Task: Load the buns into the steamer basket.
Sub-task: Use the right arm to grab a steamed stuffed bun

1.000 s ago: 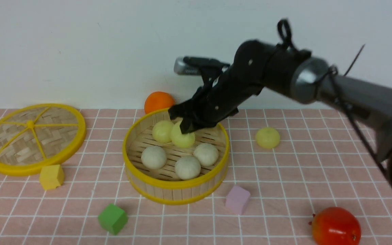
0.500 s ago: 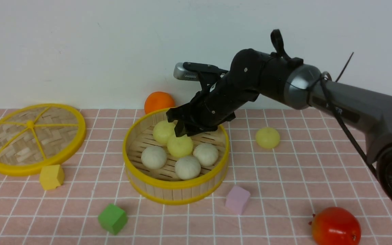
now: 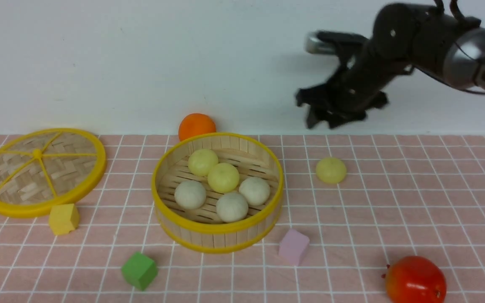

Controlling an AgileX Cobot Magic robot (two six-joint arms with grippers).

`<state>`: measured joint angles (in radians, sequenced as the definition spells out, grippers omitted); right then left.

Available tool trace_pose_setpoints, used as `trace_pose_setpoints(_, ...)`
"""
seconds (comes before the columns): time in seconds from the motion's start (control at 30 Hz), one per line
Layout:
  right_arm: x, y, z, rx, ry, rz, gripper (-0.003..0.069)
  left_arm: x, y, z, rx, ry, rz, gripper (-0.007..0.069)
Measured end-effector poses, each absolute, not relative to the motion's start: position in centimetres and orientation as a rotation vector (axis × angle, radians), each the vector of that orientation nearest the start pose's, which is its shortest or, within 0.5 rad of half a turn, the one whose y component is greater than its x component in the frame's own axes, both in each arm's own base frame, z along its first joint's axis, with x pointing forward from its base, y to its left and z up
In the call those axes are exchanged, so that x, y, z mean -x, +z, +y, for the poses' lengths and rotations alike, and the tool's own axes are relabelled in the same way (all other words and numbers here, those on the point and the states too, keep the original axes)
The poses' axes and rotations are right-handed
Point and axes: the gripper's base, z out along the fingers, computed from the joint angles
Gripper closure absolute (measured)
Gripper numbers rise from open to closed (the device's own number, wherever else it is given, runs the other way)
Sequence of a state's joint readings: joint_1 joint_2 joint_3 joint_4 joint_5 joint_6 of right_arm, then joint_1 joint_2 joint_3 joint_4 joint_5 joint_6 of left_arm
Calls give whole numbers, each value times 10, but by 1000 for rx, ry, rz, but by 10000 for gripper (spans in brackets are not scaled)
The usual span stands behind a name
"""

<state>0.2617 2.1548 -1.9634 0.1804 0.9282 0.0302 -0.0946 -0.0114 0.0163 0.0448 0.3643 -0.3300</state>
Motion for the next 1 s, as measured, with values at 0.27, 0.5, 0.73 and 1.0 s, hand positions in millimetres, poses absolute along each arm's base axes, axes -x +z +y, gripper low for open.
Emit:
trace_pose_setpoints(0.27, -480, 208, 113, 14, 305, 2759, 377, -53, 176, -4, 191, -251, 1850, 443)
trace_pose_setpoints(0.5, -483, 196, 116, -6, 338, 2765, 385, -53, 176, -3, 190, -250, 1850, 436)
trace_pose_setpoints(0.73, -486, 189, 117, -24, 363, 2761, 385, -53, 176, -3, 190, -250, 1850, 428)
trace_pose_setpoints(1.0, -488, 186, 118, -37, 380, 2745, 385, -53, 176, -3, 190, -250, 1850, 426)
